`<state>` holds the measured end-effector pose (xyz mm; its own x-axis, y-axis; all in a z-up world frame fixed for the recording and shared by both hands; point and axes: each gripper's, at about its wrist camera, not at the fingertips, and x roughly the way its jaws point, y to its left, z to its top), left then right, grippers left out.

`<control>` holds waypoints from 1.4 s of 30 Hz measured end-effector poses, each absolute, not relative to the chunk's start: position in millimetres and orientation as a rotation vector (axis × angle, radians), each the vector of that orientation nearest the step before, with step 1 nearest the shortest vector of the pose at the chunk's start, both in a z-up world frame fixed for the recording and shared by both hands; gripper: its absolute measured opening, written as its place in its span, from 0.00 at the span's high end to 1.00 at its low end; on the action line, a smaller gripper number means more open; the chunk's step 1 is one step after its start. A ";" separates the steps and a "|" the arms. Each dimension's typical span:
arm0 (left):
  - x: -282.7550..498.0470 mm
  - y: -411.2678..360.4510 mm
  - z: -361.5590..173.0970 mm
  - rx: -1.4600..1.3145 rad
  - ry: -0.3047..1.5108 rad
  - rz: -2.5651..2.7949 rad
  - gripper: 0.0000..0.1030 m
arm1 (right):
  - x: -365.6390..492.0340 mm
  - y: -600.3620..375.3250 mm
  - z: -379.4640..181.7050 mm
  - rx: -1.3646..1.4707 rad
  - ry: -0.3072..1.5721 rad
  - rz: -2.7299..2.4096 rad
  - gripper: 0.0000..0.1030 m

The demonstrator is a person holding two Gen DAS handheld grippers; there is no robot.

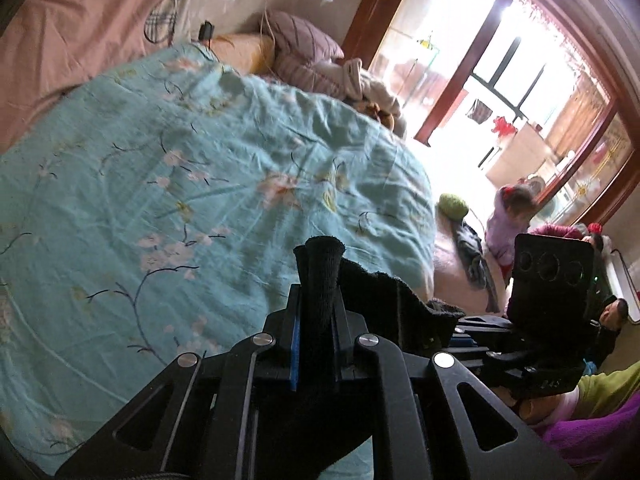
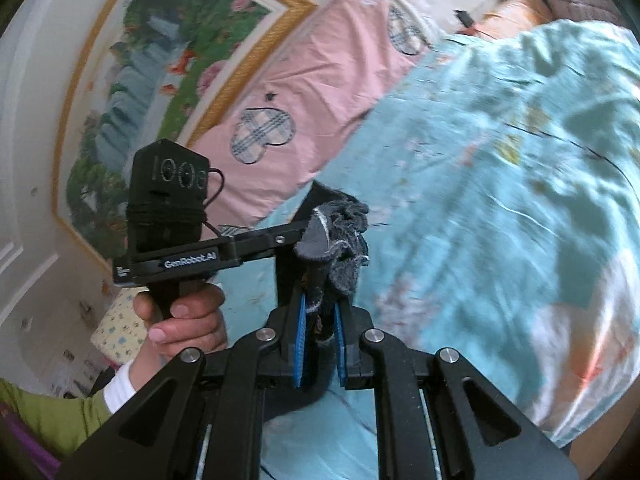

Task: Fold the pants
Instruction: 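Lift the cuff end with the right gripper and fold it toward the left gripper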

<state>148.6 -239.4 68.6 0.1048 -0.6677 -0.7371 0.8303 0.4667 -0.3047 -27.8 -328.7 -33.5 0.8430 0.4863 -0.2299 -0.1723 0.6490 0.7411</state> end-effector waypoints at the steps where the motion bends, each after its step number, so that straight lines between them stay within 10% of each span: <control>1: 145.9 -232.9 73.3 0.195 0.942 -1.115 0.90 | -27.5 -325.1 -29.3 0.770 0.430 0.404 0.87; 16: 120.8 -129.1 103.7 0.049 0.819 -1.023 0.91 | -9.5 -252.3 13.5 0.643 0.427 0.681 0.87; 42: 129.7 -16.2 3.8 -0.225 0.916 -0.776 0.91 | 43.3 -153.5 -41.9 0.568 0.677 0.802 0.87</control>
<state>129.7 -16.2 3.8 0.3643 -0.6880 -0.6276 0.5064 0.7119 -0.4865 43.3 -153.5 -41.9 0.5111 0.7954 -0.3257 -0.4544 0.5717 0.6832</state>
